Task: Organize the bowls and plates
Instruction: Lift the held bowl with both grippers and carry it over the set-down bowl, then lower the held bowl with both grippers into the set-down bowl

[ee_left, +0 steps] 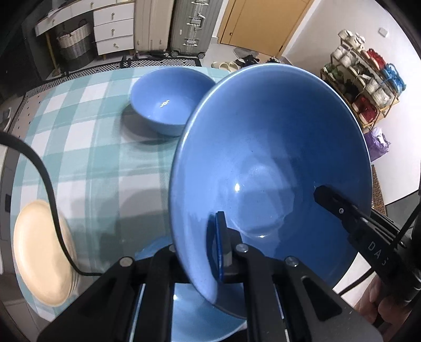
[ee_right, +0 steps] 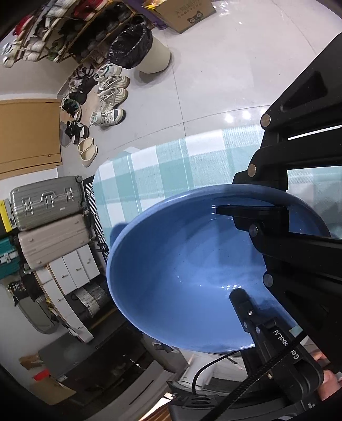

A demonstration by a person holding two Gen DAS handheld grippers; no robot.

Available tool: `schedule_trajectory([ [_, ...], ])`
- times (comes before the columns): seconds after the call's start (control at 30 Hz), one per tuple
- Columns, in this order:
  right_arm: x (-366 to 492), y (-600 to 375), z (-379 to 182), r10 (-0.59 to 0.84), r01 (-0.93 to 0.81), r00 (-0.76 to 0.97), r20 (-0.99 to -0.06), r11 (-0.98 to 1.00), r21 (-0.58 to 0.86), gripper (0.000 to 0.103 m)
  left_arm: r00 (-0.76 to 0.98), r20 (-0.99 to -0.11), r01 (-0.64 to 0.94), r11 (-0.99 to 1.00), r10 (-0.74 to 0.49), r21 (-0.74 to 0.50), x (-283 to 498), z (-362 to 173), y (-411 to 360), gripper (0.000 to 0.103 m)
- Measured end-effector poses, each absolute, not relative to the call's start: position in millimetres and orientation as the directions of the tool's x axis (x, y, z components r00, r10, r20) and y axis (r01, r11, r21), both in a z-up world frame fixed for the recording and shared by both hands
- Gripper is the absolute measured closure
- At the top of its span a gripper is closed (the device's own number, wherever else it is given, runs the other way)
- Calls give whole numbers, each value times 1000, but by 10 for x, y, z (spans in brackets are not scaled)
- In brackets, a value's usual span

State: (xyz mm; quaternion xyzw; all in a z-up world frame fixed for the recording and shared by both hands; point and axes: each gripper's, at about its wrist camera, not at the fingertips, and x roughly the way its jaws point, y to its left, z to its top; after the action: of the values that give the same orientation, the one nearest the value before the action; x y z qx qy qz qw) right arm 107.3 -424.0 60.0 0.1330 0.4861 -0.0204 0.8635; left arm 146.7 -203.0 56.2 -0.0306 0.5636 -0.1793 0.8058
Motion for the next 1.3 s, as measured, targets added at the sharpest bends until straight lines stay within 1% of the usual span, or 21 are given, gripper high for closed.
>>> schedule_trajectory([
  [0.2,811,-3839,773,94,132,531,-842,973,191,98,328,-888,231,939,-321,-254,1229,707,-1710,96],
  [0.3,669,-3694,845,114,126,545,-831,968,216,98,351,-879,211,942,-322,-261,1100,760,-1534,97],
  [0.4,530,-3600,836,162,127,547,-821,954,272,98,366,-876,202,946,-312,-253,962,747,-1399,97],
  [0.53,336,-3422,803,171,106,543,-822,957,269,98,359,-876,181,945,-322,-273,811,687,-1217,97],
  [0.6,257,-3337,789,165,97,539,-826,962,256,98,362,-878,181,948,-312,-261,710,661,-1160,97],
  [0.77,80,-3181,718,165,79,527,-833,967,241,98,383,-875,174,954,-296,-246,527,607,-1063,97],
  [0.9,6,-3142,603,175,75,511,-841,966,247,98,362,-884,164,954,-296,-253,480,464,-1014,96],
  [1.0,6,-3176,495,188,82,496,-848,962,261,98,332,-893,166,951,-303,-261,496,356,-1023,97],
  [1.3,122,-3281,238,202,94,434,-878,959,267,97,290,-915,189,954,-281,-234,543,115,-1135,96],
])
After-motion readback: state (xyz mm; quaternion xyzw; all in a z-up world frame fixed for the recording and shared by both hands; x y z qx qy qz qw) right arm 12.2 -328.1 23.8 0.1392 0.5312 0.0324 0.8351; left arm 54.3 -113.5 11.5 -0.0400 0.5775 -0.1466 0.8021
